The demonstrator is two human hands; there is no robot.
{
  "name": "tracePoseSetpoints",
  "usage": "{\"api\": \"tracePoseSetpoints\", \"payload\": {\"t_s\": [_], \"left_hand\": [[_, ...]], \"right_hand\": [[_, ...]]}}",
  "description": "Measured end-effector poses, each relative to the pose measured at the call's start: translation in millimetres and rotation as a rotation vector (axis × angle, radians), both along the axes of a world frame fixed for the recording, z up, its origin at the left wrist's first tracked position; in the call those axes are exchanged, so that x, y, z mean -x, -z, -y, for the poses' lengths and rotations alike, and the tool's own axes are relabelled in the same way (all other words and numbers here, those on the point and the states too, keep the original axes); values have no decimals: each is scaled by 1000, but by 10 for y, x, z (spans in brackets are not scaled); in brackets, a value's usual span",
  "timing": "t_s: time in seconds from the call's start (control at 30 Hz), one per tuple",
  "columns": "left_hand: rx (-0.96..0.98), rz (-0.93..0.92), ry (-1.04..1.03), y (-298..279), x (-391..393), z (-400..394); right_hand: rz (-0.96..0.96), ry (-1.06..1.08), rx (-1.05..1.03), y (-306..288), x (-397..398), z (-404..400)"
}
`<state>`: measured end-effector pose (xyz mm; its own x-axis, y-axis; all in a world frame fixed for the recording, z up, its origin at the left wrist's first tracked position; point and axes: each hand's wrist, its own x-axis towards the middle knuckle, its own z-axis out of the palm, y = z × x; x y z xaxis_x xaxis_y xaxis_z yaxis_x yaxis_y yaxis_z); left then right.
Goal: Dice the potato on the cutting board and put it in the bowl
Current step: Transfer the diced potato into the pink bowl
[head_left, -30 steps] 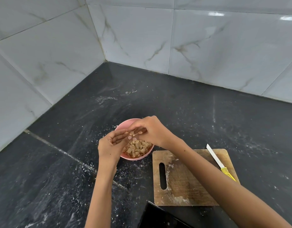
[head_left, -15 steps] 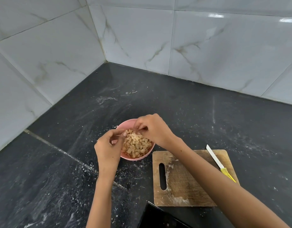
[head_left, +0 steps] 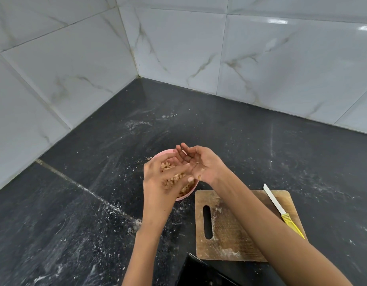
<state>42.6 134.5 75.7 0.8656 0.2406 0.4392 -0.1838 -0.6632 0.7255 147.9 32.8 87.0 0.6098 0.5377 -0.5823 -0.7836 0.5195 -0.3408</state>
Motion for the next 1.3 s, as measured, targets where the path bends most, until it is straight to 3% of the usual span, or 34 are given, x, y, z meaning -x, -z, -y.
{"api": "tracePoseSetpoints", "payload": {"t_s": [0.3,0.57,0.83,0.97,1.1,1.2,1.3], "left_hand": [[-6,99,36,67,-111,14],[7,73,80,27,-163,-35],[-28,-13,-30,21,-162,-12],[-75,-125,-207,85,-167,-207],[110,-231,-260,79,-147,-314],[55,-301,-207,84,-129,-343],[-71,-333,-268,93,-120,-334]], "right_hand": [[-56,-8,-41,12,18,-89],[147,-261,104,-174,100,-109],[222,-127,125,-93,56,-125],[489,-110,467,-22,26,-93],[660,-157,727,25,15,-28],[748,-170,779,30,33,20],[672,-244,680,-11,46,32]]}}
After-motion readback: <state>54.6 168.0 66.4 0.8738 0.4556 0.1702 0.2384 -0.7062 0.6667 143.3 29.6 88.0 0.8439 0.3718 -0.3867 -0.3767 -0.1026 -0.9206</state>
